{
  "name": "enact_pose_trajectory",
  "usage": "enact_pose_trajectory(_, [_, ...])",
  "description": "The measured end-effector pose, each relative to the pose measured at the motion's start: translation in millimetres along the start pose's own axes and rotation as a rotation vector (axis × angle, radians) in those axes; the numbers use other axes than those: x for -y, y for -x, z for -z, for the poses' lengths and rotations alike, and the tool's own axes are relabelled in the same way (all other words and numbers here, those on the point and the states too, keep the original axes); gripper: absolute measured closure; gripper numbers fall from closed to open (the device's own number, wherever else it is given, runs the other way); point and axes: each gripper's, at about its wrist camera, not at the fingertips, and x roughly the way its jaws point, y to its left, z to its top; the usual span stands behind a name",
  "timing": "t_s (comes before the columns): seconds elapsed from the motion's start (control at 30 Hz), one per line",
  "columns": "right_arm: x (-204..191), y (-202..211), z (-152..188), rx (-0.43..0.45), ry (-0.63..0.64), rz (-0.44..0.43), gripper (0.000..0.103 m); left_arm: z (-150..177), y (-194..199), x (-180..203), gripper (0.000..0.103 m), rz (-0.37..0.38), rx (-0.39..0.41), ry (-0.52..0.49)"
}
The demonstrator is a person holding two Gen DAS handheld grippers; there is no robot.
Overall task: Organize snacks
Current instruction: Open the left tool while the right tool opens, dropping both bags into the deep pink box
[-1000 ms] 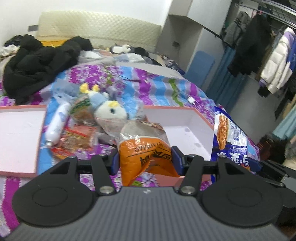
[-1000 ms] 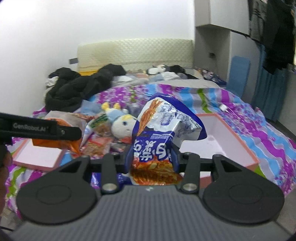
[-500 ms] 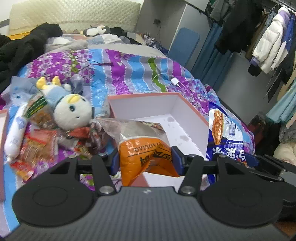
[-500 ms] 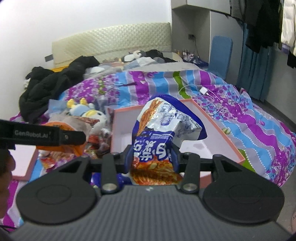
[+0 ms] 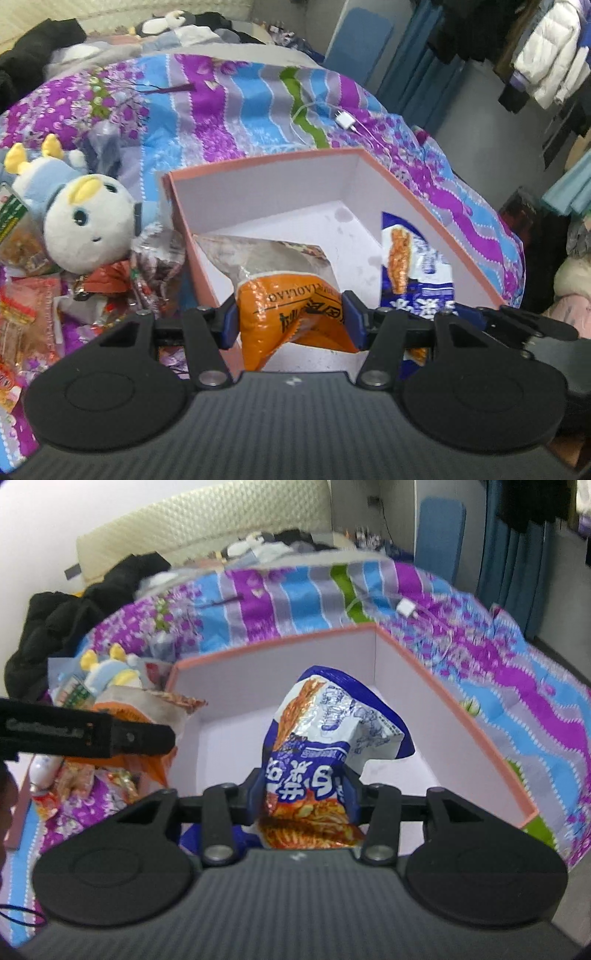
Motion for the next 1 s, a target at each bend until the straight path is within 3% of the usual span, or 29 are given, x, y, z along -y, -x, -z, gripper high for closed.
enact_pose_trajectory(0.27, [1,-16,4,-0.041,-0.018,0.006,0.050,4,-16,-10,0.040,0.029,-0.035,0.035])
enact_pose_trajectory(0.37, [3,-11,2,-0.049,-0.032,0.019,0.045,4,-4,-7,0.027,0.038,-0.002,0.029])
enact_pose_trajectory(0.43, [5,-3,0,-0.031,-0.035,0.026,0.037,4,9,-1,0.026,0.030,0.017,0.015])
enact_pose_trajectory(1.0, [-19,115,3,0.164,-0.033,-0.027,0.037,36,163,25,0.026,-0.051,0.198,-0.007])
